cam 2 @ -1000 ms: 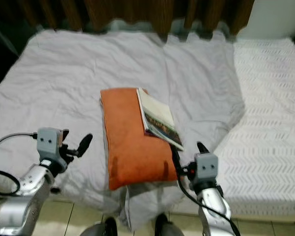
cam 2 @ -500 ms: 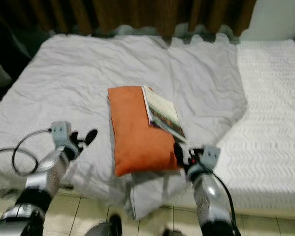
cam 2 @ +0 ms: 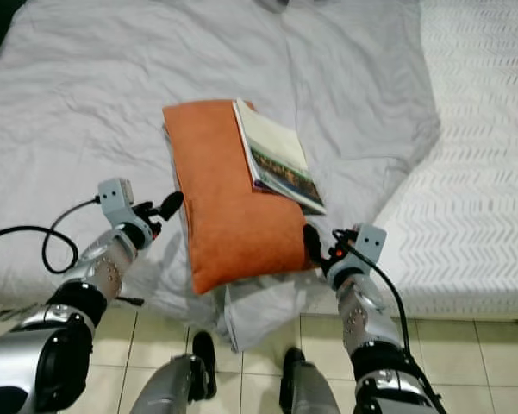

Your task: Clean up the room

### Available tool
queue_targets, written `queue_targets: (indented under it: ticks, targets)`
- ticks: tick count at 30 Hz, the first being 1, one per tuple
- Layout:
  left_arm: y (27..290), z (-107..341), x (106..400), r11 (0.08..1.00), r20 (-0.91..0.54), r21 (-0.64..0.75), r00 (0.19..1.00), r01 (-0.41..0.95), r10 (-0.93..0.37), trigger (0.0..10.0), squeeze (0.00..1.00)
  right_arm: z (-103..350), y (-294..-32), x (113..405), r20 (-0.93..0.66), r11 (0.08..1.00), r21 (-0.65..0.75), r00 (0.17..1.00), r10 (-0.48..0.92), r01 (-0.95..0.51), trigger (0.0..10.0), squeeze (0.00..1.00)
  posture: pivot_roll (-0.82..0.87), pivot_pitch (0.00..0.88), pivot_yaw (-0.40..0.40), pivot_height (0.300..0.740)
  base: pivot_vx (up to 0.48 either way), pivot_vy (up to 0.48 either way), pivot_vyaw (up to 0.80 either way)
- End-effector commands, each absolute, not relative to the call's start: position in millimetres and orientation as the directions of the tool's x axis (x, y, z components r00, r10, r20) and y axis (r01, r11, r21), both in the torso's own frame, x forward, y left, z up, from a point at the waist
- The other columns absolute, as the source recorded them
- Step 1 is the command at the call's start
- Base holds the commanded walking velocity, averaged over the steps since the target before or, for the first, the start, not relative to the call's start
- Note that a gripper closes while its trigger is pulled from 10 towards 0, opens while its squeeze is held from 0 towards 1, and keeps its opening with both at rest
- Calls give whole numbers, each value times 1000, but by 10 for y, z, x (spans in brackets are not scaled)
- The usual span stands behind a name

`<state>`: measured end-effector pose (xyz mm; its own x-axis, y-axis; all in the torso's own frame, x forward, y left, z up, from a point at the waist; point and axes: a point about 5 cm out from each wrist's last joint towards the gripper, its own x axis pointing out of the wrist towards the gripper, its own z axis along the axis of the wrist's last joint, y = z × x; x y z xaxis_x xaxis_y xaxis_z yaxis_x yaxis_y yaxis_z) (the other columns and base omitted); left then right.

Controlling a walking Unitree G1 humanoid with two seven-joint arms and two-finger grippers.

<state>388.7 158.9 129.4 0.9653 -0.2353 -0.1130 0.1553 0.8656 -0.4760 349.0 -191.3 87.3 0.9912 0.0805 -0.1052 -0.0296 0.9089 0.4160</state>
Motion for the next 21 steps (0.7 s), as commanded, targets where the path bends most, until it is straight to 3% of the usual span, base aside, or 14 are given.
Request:
queue_targets:
  ticks: [1,6,9,14,21]
  targets:
    - [1540,1204,3857,827,-140,-545,957,138,-252,10000,0,744,-1866,3445,-152,894,448,984,90,-12,10000,0,-97,635,78,740,0,0,0]
    - [1335,1289,3884,760,-79,-606,932,236,-353,10000,0,840,-1665,3513,-97,856,506,978,183,-110,10000,0,-88,628,92,740,0,0,0]
    - [1137,1424,3899,683,14,-624,879,380,-477,10000,0,921,-1526,3543,-42,816,549,968,246,-183,10000,0,-85,616,98,740,0,0,0]
    - [982,1559,3897,593,102,-628,809,503,-578,10000,0,995,-1399,3560,3,779,572,950,311,-257,10000,0,-80,609,99,740,0,0,0]
    - [846,1388,3808,558,55,-660,773,503,-632,10000,0,992,-1340,3555,9,762,581,939,345,-285,10000,0,-73,603,93,740,0,0,0]
